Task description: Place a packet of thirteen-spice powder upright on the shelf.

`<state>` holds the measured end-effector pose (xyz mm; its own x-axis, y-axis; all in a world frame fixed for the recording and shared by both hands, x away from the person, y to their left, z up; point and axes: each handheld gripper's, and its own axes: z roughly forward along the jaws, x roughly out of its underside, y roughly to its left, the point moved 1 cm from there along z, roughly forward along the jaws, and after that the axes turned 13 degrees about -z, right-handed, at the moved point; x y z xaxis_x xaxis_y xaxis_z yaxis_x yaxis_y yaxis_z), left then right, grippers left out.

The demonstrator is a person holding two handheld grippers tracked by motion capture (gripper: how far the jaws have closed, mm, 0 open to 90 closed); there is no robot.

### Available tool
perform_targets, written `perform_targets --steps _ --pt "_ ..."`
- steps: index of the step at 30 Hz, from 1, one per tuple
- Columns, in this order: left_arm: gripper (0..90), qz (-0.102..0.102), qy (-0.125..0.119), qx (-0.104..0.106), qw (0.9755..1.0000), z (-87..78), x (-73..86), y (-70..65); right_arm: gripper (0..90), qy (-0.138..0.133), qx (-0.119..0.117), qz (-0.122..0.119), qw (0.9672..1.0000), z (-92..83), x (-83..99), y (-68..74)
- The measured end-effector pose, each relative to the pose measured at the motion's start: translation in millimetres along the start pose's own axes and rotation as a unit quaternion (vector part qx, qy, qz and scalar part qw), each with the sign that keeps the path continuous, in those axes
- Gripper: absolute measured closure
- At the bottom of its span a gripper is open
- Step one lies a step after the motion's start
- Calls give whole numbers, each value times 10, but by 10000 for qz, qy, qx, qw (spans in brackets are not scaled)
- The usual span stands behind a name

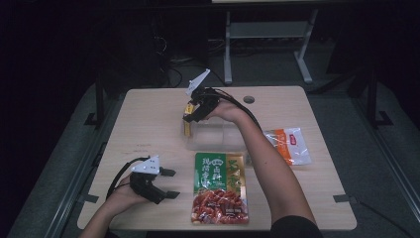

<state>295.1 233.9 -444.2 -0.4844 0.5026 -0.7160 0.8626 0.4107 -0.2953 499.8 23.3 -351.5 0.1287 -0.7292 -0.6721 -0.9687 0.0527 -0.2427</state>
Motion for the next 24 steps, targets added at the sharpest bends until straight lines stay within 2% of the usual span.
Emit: perform_targets --steps 9,16,24 --pt "218 10 13 8 10000 8 1 -2 313 107 -103 -9 9999 163 2 9" --pt "218 -9 52 33 10000 14 4 0 313 178 -177 91 9996 277 34 14" --pt "218 -23 71 52 10000 30 9 -7 303 126 -145 145 9997 298 51 18"
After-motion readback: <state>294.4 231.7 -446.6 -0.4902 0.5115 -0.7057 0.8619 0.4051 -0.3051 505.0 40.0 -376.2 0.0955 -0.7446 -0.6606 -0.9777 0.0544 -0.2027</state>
